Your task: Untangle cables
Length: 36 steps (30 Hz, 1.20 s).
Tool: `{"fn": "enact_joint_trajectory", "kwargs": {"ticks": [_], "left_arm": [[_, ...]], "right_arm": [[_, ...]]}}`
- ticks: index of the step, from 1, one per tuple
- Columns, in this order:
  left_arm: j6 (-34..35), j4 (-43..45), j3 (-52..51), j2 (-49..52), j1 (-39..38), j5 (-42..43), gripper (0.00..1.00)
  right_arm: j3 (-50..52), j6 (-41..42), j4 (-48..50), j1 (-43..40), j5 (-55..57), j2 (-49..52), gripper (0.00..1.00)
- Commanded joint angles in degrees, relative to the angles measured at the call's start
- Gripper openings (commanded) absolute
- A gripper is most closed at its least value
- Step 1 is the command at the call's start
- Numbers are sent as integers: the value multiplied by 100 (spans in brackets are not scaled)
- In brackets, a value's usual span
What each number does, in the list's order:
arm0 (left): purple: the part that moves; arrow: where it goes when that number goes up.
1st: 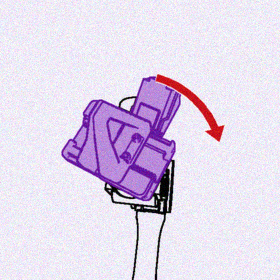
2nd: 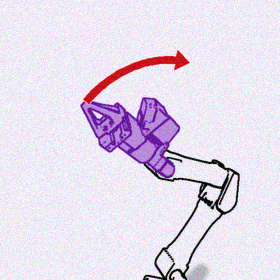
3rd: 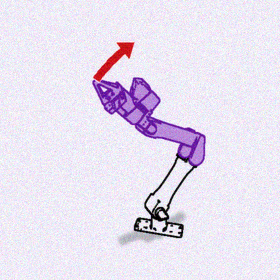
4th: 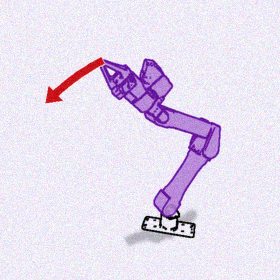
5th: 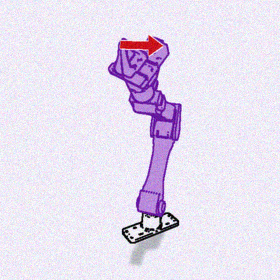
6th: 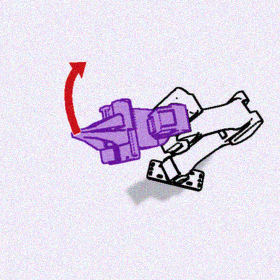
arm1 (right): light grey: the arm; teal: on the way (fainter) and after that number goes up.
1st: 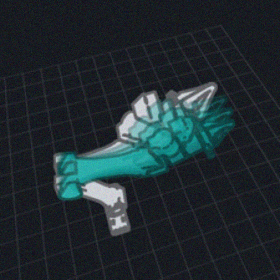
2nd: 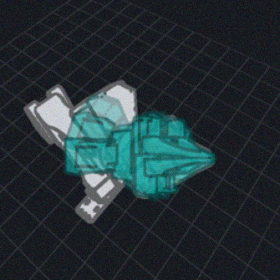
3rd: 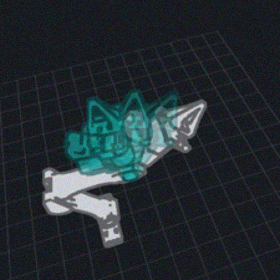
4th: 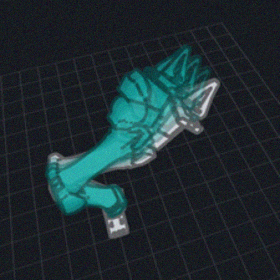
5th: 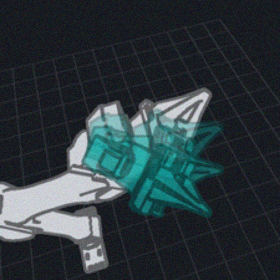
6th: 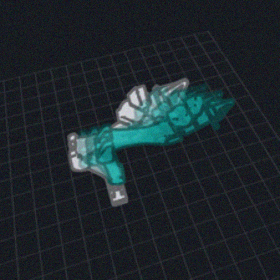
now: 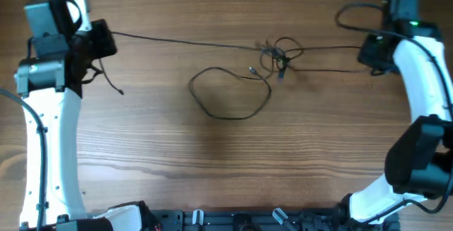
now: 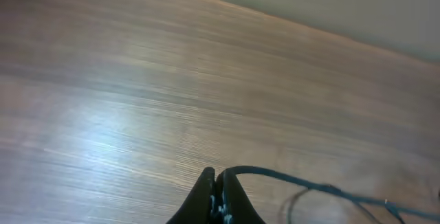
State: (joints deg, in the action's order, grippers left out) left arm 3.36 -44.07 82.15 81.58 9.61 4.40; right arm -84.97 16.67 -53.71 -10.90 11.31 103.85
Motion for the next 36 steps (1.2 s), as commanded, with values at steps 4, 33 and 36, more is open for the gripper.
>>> {"fn": "enact_joint_trajectory", "kwargs": {"ticks": [4, 33, 36], "left_arm": [[238, 214, 59, -2, 1172, -125, 4], [461, -424, 26, 367, -844, 1547, 61], [463, -575, -4, 496, -1421, 1912, 84]], "right_arm": [[-103, 199, -4, -1287, -74, -133, 4], [-85, -216, 472, 1591, -1143, -131, 4], [-85, -214, 496, 1624, -1158, -131, 4]]}}
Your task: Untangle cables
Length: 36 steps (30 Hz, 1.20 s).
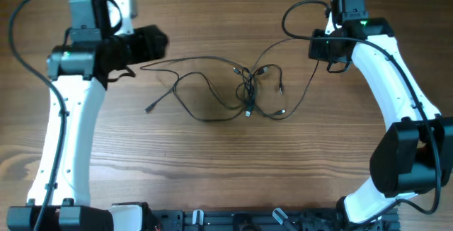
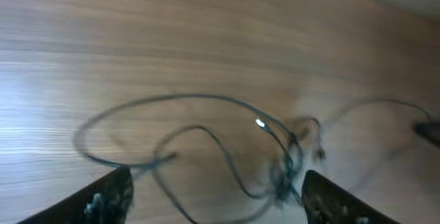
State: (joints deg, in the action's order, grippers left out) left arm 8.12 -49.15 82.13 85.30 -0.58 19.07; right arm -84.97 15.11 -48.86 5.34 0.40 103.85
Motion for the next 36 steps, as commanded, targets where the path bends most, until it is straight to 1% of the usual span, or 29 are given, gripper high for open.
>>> {"fn": "enact_joint_trajectory", "kwargs": {"ticks": [1, 4, 5, 8, 9, 11, 15, 17, 19, 20, 21, 23, 28, 30, 33, 35, 36], "left_arm": [[-13, -90, -20, 227, -603, 455, 84], [-13, 46, -48, 675, -1156, 452, 84], [-15, 243, -48, 966, -1440, 452, 81], [-13, 686, -48, 1473, -1801, 455, 68], [-11, 820, -48, 1646, -1875, 457, 65], [-11, 984, -48, 1971, -1974, 667, 64], [-15, 1040, -48, 2430, -2059, 837, 59], [-15, 1158, -48, 2476, -2057, 837, 57], [-13, 1281, -48, 2476, -2059, 839, 53], [-13, 1300, -48, 2496, -2061, 859, 51], [-13, 1300, -48, 2511, -2074, 881, 50], [-13, 1327, -48, 2573, -2164, 883, 48], [61, 1729, -48, 2817, -2465, 903, 47], [140, 1805, -48, 2918, -2522, 898, 45], [315, 1853, -48, 3117, -2546, 588, 37], [356, 1858, -48, 3163, -2546, 339, 36], [461, 1858, -48, 3167, -2546, 83, 36]], "right_arm": [[-85, -81, 15, 0, -162, -131, 4], [-85, -282, 28, 2, -459, -131, 4], [-85, -568, 42, 2, -734, -131, 4], [-85, -1110, 92, 2, -1364, -131, 4], [-85, -1296, 103, 2, -1541, -131, 4], [-85, -1510, 103, 2, -1729, -131, 4], [-85, -1510, 103, 0, -1698, -131, 4], [-85, -1521, 103, -11, -1663, -131, 4], [-85, -1469, 103, -61, -1440, -133, 4], [-85, -1408, 103, -90, -1414, -133, 4], [-85, -1163, 105, -118, -1176, -133, 4], [-85, -966, 98, -125, -745, -133, 4], [-85, -551, -52, -125, -179, -133, 4], [-85, -586, -94, -125, -149, -133, 4], [-85, -584, -136, -125, 20, -133, 4], [-85, -570, -142, -125, 22, -133, 4], [-85, -575, -142, -125, 24, -133, 4]]}}
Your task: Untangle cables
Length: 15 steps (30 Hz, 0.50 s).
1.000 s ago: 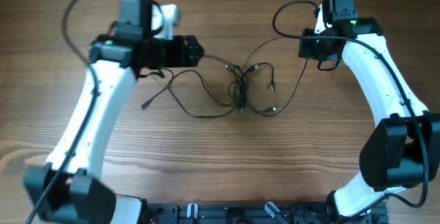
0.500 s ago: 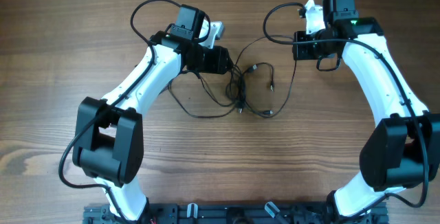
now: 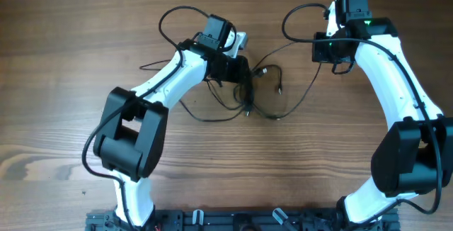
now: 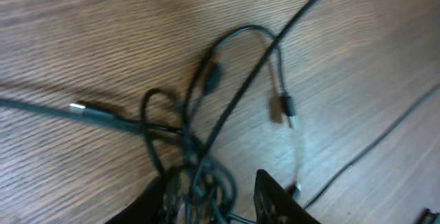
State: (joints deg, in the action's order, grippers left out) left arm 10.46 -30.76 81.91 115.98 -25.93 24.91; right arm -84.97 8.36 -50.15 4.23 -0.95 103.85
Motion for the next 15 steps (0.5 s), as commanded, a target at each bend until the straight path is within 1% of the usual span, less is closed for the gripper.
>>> {"fn": "enact_joint_trajectory", "kwargs": {"ticks": [1, 9, 15], "left_arm": [[225, 28, -26, 98, -11, -678, 36], [398, 188, -26, 103, -68, -675, 36], [575, 302, -26, 105, -162, -695, 33]], "right_arm": [[-85, 101, -22, -13, 160, -133, 4], [-85, 105, -39, -13, 153, -133, 4], [-85, 101, -52, -13, 153, -133, 4]]}}
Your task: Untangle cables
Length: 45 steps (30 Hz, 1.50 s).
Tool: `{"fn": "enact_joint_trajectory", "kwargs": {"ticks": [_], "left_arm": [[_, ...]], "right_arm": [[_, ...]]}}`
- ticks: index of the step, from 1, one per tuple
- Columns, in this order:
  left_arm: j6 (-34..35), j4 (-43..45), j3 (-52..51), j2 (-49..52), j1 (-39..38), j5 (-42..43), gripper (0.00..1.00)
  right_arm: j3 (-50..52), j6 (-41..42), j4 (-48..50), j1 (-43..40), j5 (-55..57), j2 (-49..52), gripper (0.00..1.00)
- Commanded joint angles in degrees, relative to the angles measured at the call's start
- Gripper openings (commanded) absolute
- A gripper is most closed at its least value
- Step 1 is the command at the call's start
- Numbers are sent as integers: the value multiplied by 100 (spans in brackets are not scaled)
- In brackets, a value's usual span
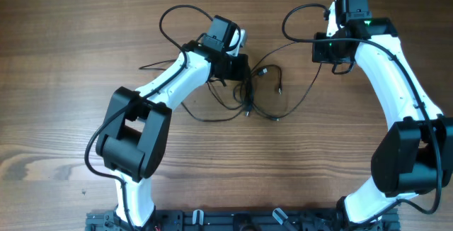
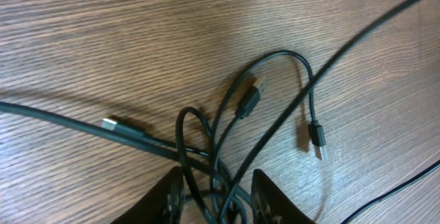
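Note:
Thin dark cables lie tangled on the wooden table (image 1: pixel 85 132), their knot (image 1: pixel 248 82) near the centre. My left gripper (image 1: pixel 243 69) is down at the knot. In the left wrist view the left gripper (image 2: pixel 218 200) is open, its fingers (image 2: pixel 170 195) either side of several crossing strands (image 2: pixel 206 162). A black USB plug (image 2: pixel 248 101), a small plug (image 2: pixel 315 137) and a silver-tipped connector (image 2: pixel 111 124) lie loose just ahead. My right gripper (image 1: pixel 333 55) hangs at the right, where two strands (image 1: pixel 301 96) lead up into it.
A loose cable loop (image 1: pixel 212 116) lies below the left arm, and a strand end (image 1: pixel 146 66) trails off to the left. The arms' own cables arch above each wrist. Bare wood surrounds the tangle.
My left gripper has shifted slightly over the knot, still open with strands between its fingers. The right arm and the cables lie as they did.
At first both grippers stood far apart, each shut on a cable, with strands stretched taut to a tight knot. Then the left gripper was open, both had come inward and the cables lay slack. After that the left gripper was down at the knot, where it stays.

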State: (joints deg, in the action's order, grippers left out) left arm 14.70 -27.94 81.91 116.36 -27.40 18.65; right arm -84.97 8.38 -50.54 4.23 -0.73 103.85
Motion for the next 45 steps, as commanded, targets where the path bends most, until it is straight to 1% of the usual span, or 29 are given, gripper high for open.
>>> {"fn": "enact_joint_trajectory", "kwargs": {"ticks": [1, 9, 13, 15, 16, 20, 24, 26, 31, 33, 36, 38, 41, 43, 45], "left_arm": [[144, 20, -26, 68, -13, -76, 32], [210, 37, -28, 258, -15, -181, 29], [256, 101, -26, 330, -15, -179, 20], [256, 79, -26, 334, -13, -179, 6], [264, 81, -26, 334, -13, -179, 4], [225, 39, -26, 240, 37, -227, 4], [155, -280, -24, -409, 363, -1005, 4], [-63, -374, -24, -990, 717, -1067, 4], [-79, -485, -24, -2087, 1657, -1062, 4], [-81, -688, -24, -2498, 2098, -1062, 4], [-103, -949, -24, -2774, 2621, -1062, 4], [-162, -1088, -24, -2820, 2966, -1062, 4], [-251, -1187, -24, -2820, 3252, -1060, 4], [-249, -1200, -24, -2820, 3322, -1056, 4], [-251, -1202, -24, -2820, 3318, -957, 4]], "right_arm": [[-85, 98, -13, -13, 129, -133, 4], [-85, 105, -79, -13, 70, -133, 4], [-85, 98, -72, -13, 72, -133, 4], [-85, 98, -72, -13, 72, -133, 4], [-85, 101, -72, -13, 72, -133, 4], [-85, 129, -76, -13, 267, -133, 4], [-85, 382, -188, -13, 868, -133, 4], [-85, 389, -186, -13, 868, -133, 4], [-79, 555, -175, -13, 1117, -131, 4], [-72, 704, -173, -13, 1530, -118, 4], [63, 730, -66, -120, 1709, -105, 4], [225, 837, -15, -376, 1757, -94, 4], [595, 925, 201, -953, 1759, -94, 4], [787, 977, 321, -1333, 1657, -94, 5], [850, 960, 356, -1526, 1405, -94, 5]]}}
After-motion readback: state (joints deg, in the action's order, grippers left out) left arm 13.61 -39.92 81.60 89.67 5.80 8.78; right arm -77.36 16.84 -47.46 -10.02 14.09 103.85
